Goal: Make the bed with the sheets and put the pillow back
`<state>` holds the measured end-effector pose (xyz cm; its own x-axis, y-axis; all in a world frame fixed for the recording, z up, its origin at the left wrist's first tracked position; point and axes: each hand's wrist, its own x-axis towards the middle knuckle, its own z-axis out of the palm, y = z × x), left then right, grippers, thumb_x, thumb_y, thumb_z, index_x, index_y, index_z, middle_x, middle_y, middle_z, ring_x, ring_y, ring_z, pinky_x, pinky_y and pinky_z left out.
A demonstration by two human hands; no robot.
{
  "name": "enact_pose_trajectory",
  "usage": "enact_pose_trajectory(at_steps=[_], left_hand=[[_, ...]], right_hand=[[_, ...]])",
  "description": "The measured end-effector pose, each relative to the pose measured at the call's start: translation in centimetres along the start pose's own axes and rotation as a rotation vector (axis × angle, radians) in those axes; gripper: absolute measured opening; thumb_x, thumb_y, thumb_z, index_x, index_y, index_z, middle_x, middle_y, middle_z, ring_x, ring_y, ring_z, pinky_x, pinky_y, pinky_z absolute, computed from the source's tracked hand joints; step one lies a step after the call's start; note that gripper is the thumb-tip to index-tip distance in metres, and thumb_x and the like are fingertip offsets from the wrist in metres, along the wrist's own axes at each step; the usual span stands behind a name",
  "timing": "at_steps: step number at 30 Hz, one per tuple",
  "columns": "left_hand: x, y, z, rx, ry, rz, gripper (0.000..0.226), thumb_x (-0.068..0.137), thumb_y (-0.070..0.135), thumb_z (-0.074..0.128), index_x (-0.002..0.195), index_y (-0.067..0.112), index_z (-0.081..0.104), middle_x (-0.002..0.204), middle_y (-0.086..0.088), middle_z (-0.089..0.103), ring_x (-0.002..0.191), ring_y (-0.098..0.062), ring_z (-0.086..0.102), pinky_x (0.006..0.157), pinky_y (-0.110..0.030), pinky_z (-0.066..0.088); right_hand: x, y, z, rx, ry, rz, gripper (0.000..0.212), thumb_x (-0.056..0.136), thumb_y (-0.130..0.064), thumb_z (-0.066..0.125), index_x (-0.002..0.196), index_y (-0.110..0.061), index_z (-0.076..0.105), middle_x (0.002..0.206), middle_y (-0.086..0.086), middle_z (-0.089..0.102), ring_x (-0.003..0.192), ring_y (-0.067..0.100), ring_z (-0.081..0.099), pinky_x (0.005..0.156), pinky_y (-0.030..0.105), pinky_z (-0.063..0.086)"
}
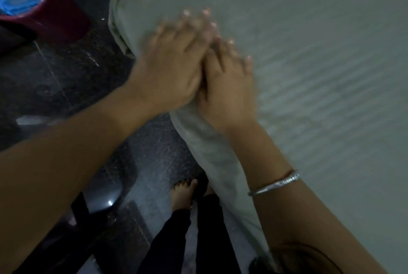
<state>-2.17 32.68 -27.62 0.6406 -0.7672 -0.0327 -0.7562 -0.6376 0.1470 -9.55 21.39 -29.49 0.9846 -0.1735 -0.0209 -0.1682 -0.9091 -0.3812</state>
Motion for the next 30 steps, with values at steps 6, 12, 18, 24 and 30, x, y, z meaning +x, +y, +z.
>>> enact_pose_trajectory(at_steps=[6,12,18,24,30], left_hand=[[-2.8,5.1,2.3,0.090,-0.164,-0.086,0.080,0.084,0.056,0.021,0.143,0.005,0.032,0.155,-0.014,0.020,0.142,-0.038,0.018,0.109,-0.063,0.009],[-4.2,13.1,4.1,0.011,-0.130,0.135,0.063,0.087,0.032,0.022,0.143,0.007,0.034,0.155,-0.011,0.022,0.142,-0.035,0.021,0.111,-0.058,0.013],[-7.4,21.7,6.3,0.094,-0.148,0.106,0.074,0.086,0.048,0.022,0.146,0.005,0.025,0.156,-0.014,0.018,0.142,-0.040,0.016,0.108,-0.064,0.006],[-10.7,33.5,8.2,0.090,-0.161,0.379,0.080,0.081,0.057,0.028,0.144,0.008,0.034,0.153,-0.020,0.024,0.138,-0.044,0.024,0.107,-0.066,0.011],[-15.2,44.3,10.4,0.028,-0.163,0.702,0.067,0.083,0.040,0.033,0.137,0.003,0.045,0.147,-0.018,0.037,0.136,-0.035,0.035,0.107,-0.063,0.017]], right_hand=[[-8.6,3.3,-0.3,-0.044,-0.040,0.163,0.065,0.088,-0.044,0.034,0.145,-0.012,0.035,0.153,0.018,0.027,0.141,0.043,0.018,0.112,0.057,0.013],[-13.1,6.7,-1.3,0.048,0.070,0.287,0.064,0.085,-0.035,0.026,0.141,-0.009,0.042,0.149,0.014,0.036,0.140,0.037,0.027,0.113,0.053,0.018],[-23.6,11.2,-2.2,-0.078,0.045,0.467,0.060,0.090,-0.045,0.024,0.146,-0.025,0.034,0.154,0.003,0.030,0.142,0.033,0.022,0.113,0.052,0.013],[-36.6,16.7,-4.6,-0.107,0.034,0.734,0.061,0.090,-0.050,0.024,0.147,-0.030,0.028,0.156,0.005,0.023,0.143,0.034,0.018,0.113,0.055,0.010],[-45.9,19.7,-5.5,-0.069,0.097,1.000,0.063,0.090,-0.049,0.016,0.148,-0.029,0.026,0.158,0.007,0.017,0.144,0.035,0.012,0.113,0.054,0.007]])
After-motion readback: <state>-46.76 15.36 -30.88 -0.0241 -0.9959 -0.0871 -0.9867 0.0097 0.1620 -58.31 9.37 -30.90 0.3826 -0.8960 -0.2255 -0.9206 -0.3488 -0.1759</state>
